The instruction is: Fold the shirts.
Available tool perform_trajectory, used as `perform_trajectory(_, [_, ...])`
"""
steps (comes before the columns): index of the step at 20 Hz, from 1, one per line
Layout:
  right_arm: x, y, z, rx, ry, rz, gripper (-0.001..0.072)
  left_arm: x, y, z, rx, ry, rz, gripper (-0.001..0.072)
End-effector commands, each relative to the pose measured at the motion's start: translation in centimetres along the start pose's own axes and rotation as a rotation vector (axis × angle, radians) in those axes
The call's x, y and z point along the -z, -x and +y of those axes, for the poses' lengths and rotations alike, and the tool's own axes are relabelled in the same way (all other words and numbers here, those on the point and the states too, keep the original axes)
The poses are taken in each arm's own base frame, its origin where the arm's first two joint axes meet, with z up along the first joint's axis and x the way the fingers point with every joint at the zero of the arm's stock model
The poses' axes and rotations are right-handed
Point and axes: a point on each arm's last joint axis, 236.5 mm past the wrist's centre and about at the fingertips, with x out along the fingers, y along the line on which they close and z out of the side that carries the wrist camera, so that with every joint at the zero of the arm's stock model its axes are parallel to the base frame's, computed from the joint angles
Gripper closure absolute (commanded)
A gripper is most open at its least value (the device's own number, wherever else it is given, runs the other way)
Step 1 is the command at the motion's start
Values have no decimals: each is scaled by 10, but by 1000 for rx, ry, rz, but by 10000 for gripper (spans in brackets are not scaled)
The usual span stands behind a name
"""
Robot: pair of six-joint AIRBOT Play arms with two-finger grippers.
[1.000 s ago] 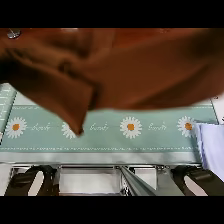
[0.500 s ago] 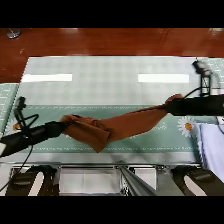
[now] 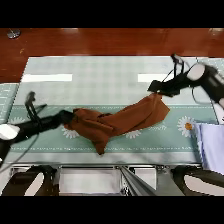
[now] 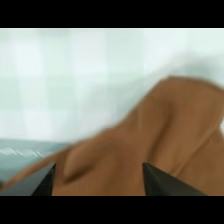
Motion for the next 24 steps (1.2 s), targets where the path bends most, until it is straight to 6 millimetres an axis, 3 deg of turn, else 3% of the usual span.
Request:
perform_trajectory(1, [-43, 61, -22, -16, 3, -16, 90, -56, 32, 8, -90, -72, 4, 6])
perform_trajectory(2, [-46, 83, -51, 29, -36, -37, 90, -62, 43, 15, -114, -47, 29, 8])
perform_trajectory(4, [-25, 112, -121, 152, -151, -16, 96, -47, 44, 24, -86, 54, 152, 9])
perform_trajectory(6, [16, 107, -166, 186, -285, 26, 96, -10, 22, 19, -5, 144, 350, 9])
perform_trajectory(8, [61, 80, -182, 175, -358, 76, 96, 23, -8, 17, 12, 150, 517, 9])
perform_trajectory(11, [114, 43, -176, 129, -372, 150, 96, 52, -46, 15, 2, 134, 673, 23])
perform_trajectory(12, [129, 33, -170, 103, -372, 183, 96, 55, -53, 13, 5, 120, 702, 278])
perform_trajectory(13, [141, 27, -168, 95, -372, 216, 96, 52, -59, 11, 20, 75, 708, 661])
perform_trajectory(15, [158, 17, -160, 85, -358, 266, 97, 37, -62, 5, 30, 38, 680, 677])
perform_trajectory(17, [158, 8, -149, 79, -316, 267, 97, 18, -60, -2, 42, 13, 644, 677])
perform_trajectory(20, [143, -15, -119, -5, -321, 236, 97, 0, -57, -10, 54, -15, 613, 677])
perform_trajectory(24, [114, -48, -93, -89, -333, 226, 97, -2, -56, -13, 58, -21, 613, 677])
